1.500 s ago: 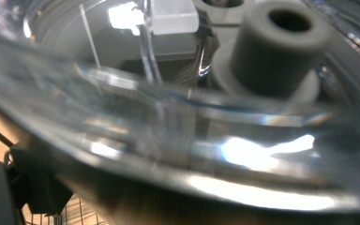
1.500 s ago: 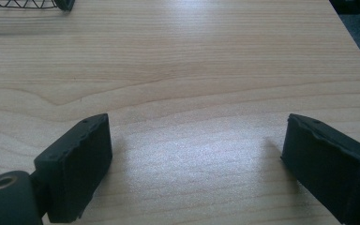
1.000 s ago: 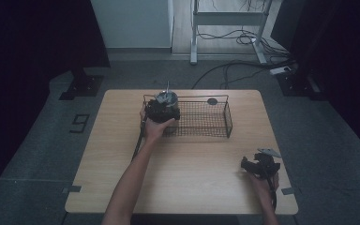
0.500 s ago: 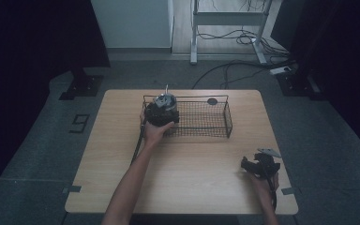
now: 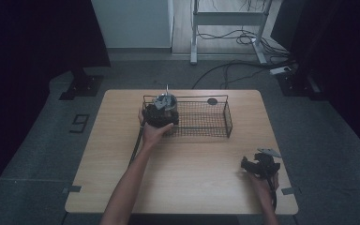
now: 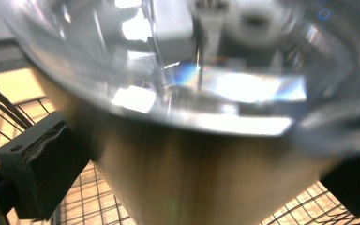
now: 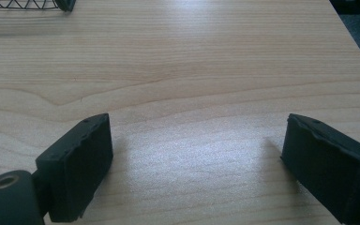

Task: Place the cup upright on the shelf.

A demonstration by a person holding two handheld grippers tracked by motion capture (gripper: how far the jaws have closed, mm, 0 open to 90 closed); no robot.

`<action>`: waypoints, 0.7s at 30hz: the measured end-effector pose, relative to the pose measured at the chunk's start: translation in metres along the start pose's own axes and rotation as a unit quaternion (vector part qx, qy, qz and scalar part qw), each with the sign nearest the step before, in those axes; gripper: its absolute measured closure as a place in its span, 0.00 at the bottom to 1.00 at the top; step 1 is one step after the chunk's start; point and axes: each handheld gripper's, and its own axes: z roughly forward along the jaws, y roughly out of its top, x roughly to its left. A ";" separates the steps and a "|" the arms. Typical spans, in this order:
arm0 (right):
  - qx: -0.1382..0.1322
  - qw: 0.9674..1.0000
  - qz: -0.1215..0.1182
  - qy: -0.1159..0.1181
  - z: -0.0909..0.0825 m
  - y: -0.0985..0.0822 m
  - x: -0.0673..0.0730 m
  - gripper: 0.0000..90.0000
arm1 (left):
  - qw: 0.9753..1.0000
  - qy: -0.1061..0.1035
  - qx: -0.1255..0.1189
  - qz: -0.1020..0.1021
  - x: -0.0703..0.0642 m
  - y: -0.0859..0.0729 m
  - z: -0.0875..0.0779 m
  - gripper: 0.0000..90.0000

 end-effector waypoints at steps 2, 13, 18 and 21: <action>0.000 1.000 0.001 0.000 0.000 0.000 0.000 0.10 | 1.000 -0.002 -0.009 -0.001 0.000 0.003 -0.009 0.00; -0.001 1.000 0.000 -0.001 0.000 0.000 0.000 0.10 | 1.000 -0.003 -0.017 0.008 0.002 0.003 -0.041 0.00; -0.001 1.000 0.002 -0.001 0.000 0.000 0.000 0.10 | 1.000 -0.012 -0.026 0.014 0.004 -0.003 -0.069 0.00; -0.001 1.000 0.002 -0.002 0.000 0.000 0.000 0.10 | 0.999 -0.020 -0.032 0.012 0.005 -0.006 -0.079 0.00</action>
